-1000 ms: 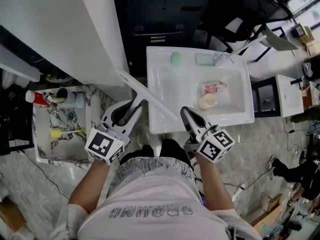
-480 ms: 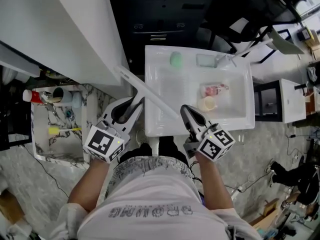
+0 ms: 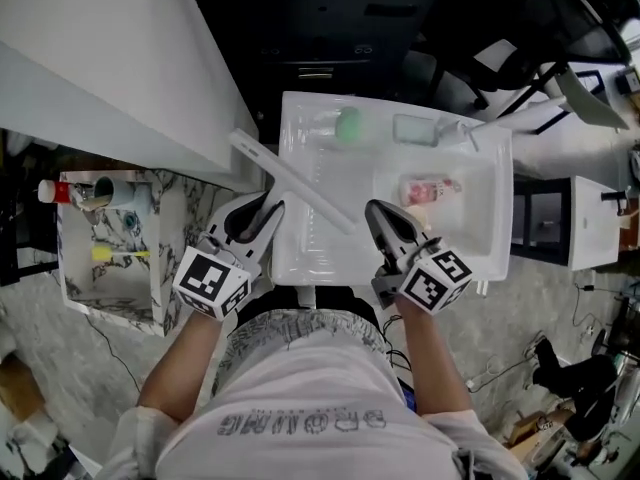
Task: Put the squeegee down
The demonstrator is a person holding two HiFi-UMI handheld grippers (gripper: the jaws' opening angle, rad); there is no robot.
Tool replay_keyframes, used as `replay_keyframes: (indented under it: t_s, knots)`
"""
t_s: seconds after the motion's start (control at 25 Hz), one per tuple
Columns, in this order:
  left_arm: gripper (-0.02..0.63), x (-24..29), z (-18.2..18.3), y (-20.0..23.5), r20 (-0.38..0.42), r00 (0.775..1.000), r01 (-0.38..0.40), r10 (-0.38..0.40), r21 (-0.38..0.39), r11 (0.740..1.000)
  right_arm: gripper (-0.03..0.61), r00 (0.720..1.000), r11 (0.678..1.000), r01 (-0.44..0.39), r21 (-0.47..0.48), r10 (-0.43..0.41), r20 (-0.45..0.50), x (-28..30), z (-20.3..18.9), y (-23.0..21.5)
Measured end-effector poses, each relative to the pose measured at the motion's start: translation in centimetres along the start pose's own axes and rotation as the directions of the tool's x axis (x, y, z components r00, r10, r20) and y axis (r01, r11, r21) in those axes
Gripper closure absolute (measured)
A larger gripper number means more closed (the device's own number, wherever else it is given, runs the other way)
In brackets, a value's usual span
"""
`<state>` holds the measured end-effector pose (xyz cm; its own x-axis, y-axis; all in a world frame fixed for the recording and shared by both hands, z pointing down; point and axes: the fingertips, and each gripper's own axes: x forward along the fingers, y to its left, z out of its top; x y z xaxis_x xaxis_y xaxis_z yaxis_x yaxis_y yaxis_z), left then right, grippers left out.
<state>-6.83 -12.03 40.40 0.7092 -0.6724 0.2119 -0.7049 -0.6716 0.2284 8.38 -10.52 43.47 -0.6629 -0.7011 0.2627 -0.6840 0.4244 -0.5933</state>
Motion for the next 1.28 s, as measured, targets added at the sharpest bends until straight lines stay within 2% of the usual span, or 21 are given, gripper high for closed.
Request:
replay_keyframes:
  t_s: [0.56, 0.84, 1.28]
  knots:
    - [0.517, 6.9, -3.7, 2.2, -0.102, 0.989, -0.113, 0.106, -0.074, 0.991, 0.571, 0.995, 0.999, -0.027, 0.032, 0.029, -0.091, 2.1, 2.0, -7.5]
    - [0.517, 8.7, -5.2, 3.6, -0.131, 0.980, -0.165, 0.150, -0.110, 0.980, 0.571, 0.987, 0.999, -0.022, 0.038, 0.028, -0.156, 2.7, 1.6, -9.3]
    - [0.517, 12.7, -5.8, 5.9, -0.150, 0.967, -0.223, 0.205, -0.110, 0.969, 0.571, 0.983, 0.997, -0.040, 0.063, 0.051, -0.177, 3.5, 0.9, -11.4]
